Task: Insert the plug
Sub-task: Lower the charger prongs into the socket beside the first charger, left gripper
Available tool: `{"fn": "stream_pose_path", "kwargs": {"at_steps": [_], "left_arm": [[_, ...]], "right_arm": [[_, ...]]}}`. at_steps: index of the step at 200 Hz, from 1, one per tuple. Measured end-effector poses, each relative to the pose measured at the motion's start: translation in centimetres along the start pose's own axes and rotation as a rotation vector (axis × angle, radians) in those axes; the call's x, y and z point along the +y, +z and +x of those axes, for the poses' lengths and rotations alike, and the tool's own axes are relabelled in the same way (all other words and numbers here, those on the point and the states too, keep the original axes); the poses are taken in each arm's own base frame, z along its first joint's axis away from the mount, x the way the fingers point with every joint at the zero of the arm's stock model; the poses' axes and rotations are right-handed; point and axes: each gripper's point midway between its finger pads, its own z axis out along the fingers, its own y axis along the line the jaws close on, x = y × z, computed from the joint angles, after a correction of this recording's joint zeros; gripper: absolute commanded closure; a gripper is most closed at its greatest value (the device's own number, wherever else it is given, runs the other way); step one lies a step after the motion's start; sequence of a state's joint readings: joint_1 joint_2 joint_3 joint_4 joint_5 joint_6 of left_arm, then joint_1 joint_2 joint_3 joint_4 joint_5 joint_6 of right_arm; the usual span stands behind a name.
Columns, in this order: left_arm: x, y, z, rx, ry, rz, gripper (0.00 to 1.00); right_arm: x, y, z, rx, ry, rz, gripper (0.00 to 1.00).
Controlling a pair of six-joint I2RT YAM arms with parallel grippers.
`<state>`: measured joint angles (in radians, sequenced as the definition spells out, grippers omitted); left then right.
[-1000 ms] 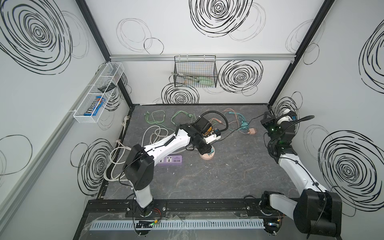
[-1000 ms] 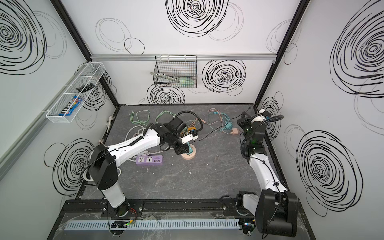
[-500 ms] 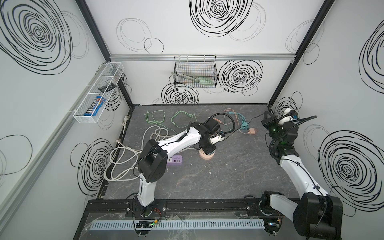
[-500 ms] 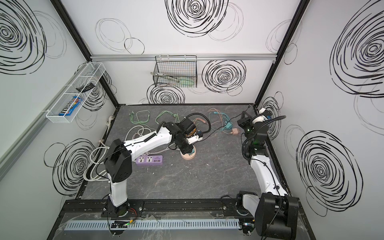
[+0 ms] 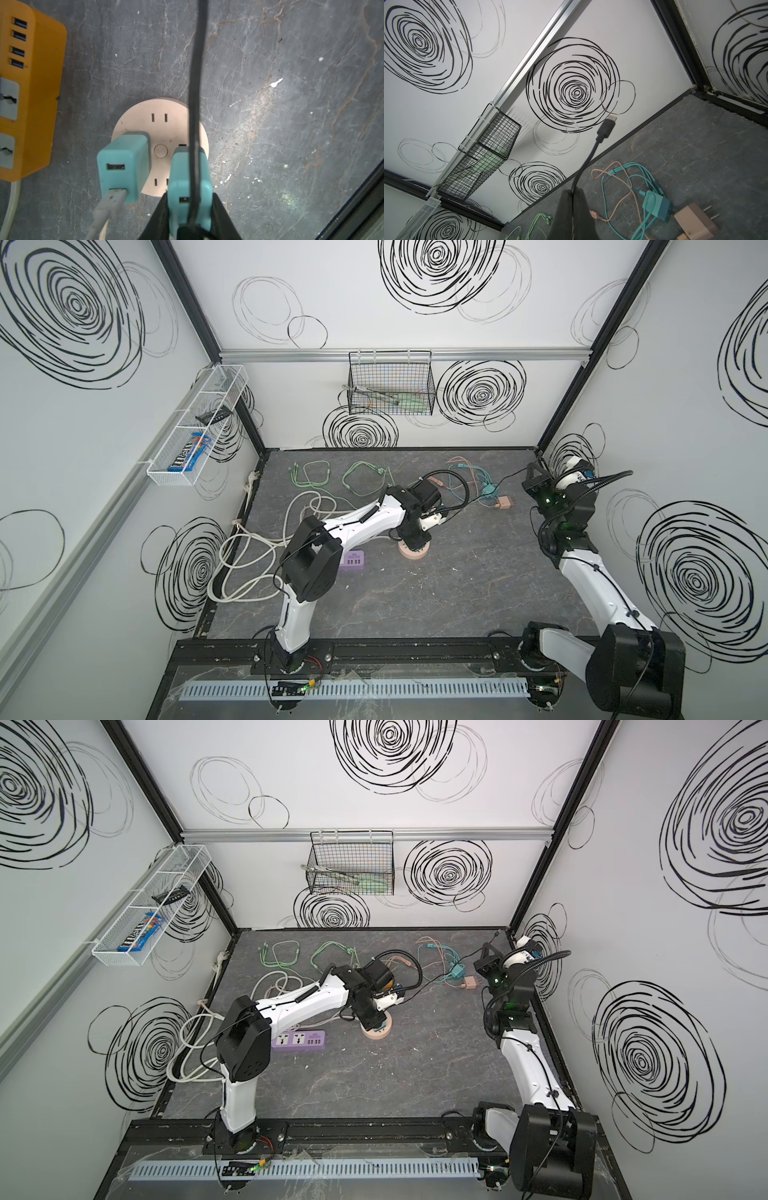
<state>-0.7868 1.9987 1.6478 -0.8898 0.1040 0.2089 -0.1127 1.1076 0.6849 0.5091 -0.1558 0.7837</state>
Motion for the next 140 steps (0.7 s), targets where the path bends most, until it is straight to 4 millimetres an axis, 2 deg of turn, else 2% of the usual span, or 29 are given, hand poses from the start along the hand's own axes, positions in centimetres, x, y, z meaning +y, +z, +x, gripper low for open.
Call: {"fn": "stream_pose_path", "kwargs": {"at_steps": [140], "left_arm": [[0.85,0.36,-0.06,0.004,-0.002,-0.039,1.0]], "right_arm": [[-0.01,-0.01,0.32,0.014,-0.002,-0.004,1.0]]}}
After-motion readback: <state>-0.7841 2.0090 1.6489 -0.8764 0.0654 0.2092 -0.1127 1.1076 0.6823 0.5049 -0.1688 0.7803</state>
